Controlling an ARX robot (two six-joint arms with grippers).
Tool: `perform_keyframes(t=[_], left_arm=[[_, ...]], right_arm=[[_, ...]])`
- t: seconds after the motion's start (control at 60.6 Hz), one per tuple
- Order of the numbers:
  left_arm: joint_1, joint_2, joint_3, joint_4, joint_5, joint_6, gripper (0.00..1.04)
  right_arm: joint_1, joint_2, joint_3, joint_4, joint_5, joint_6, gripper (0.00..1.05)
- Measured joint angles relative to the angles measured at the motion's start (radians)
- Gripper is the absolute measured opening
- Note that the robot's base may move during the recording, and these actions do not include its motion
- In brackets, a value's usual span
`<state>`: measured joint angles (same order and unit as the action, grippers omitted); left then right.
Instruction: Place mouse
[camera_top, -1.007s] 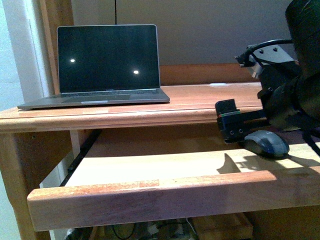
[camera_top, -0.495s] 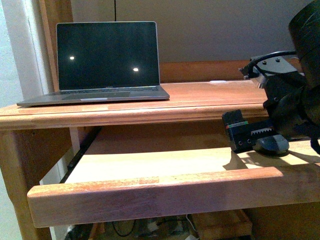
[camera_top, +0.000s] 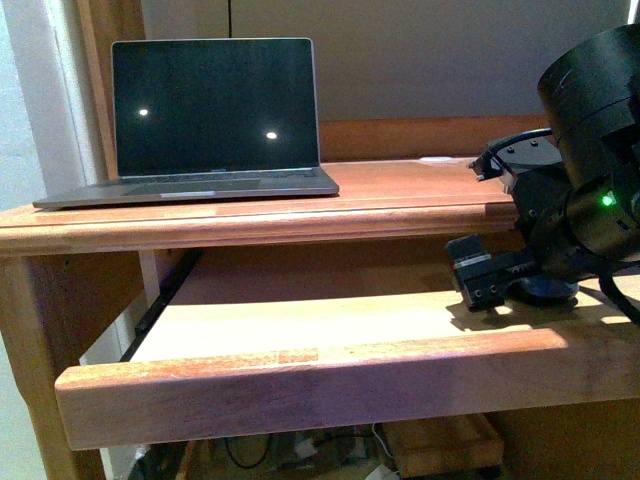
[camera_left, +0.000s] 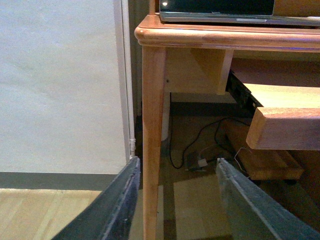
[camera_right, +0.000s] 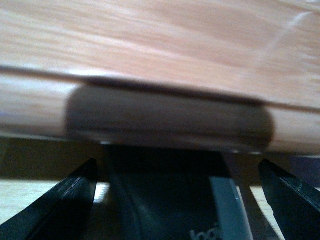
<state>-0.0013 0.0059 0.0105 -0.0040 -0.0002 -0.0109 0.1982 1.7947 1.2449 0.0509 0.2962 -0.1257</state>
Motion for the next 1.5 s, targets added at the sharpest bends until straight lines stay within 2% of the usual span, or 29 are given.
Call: perform_keyframes(t=[0.248, 0.297, 0.578, 0.726, 0.875, 1.007, 1.255, 1.502], left_arm=[[0.0, 0.0, 0.0, 0.0, 0.0, 0.0, 0.95], [0.0, 0.0, 0.0, 0.0, 0.0, 0.001, 0.99], [0.0, 0.0, 0.0, 0.0, 0.0, 0.001, 0.97], [0.0, 0.0, 0.0, 0.0, 0.0, 0.001, 0.97], [0.0, 0.0, 0.0, 0.0, 0.0, 0.001, 0.97], [0.0, 0.0, 0.0, 0.0, 0.0, 0.001, 0.97], [0.0, 0.0, 0.0, 0.0, 0.0, 0.001, 0.97], [0.0, 0.0, 0.0, 0.0, 0.0, 0.001, 0.97]], right_arm=[[-0.017, -0.029, -0.021, -0.027, -0.055, 0.031, 0.63], [-0.025, -0.051, -0.035, -0.035, -0.074, 0.035, 0.59], [-0.082, -0.241, -0.075, -0.142, -0.177, 0.031, 0.56], [-0.102, -0.296, 0.021, -0.217, -0.196, 0.031, 0.55], [-0.08, -0.277, 0.201, -0.273, -0.151, 0.037, 0.55], [0.008, -0.171, 0.374, -0.274, -0.049, 0.058, 0.55], [0.155, 0.068, 0.452, -0.193, 0.09, 0.108, 0.55], [0.219, 0.261, 0.584, -0.114, 0.206, 0.136, 0.55]])
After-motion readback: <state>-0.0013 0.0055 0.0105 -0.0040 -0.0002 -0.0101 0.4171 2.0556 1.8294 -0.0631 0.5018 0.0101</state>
